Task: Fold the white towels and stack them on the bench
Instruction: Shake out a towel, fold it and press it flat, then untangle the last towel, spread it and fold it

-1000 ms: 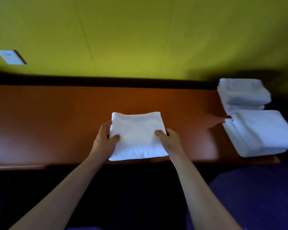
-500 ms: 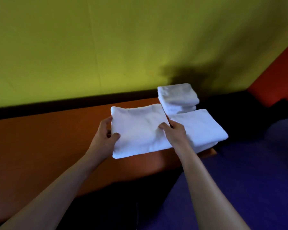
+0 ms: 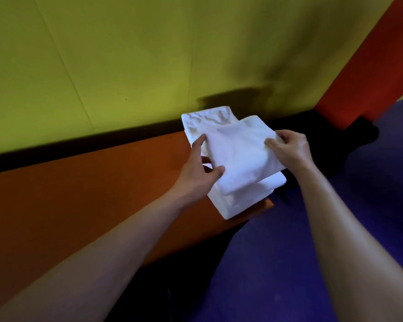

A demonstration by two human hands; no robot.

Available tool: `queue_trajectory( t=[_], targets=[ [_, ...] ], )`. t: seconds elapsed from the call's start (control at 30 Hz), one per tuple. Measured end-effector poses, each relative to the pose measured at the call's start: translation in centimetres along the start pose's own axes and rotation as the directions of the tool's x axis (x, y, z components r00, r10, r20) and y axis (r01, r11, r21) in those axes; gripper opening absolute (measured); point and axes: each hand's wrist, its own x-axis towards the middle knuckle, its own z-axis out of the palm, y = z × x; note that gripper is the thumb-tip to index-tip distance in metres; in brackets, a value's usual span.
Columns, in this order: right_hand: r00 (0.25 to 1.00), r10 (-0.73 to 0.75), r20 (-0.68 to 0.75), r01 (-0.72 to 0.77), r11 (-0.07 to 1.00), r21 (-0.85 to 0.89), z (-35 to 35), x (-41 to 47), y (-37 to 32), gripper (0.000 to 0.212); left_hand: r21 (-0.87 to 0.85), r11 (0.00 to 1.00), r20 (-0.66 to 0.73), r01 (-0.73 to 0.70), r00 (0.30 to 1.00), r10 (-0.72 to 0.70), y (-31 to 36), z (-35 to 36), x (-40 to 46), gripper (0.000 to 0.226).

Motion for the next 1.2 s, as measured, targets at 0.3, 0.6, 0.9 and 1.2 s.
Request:
queue_trajectory(
  t=[0.3, 0.6, 0.9, 1.2],
  targets=[
    [0.999, 0.001, -0.054, -0.023, 0.919, -0.394, 3.7, -2.2, 6.5, 0.037, 0.694, 0.716, 0.074, 0.075, 0.982, -0.174, -2.7, 4.6, 0.1, 0.055],
    [0.971, -0.211, -0.109, 0.163, 0.927, -0.337, 4.1, -4.7, 3.7, 0.038, 0.749, 0.657, 0.136, -0.080, 0.990, -0.035, -0.9, 2.8, -2.0, 0.051],
    [0.902, -0.432, -0.030, 0.426, 0.898, -0.114, 10.2, -11.6, -5.2, 0.038, 0.850, 0.519, -0.012, -0.083, 0.984, 0.177, 0.9, -6.3, -8.2, 0.046],
    [0.760, -0.644, 0.086, 0.639, 0.765, 0.077, 18.0, -20.7, -16.1, 0.042, 0.895, 0.429, -0.236, 0.119, 0.944, 0.230, 0.4, -19.2, -18.5, 0.046]
  ],
)
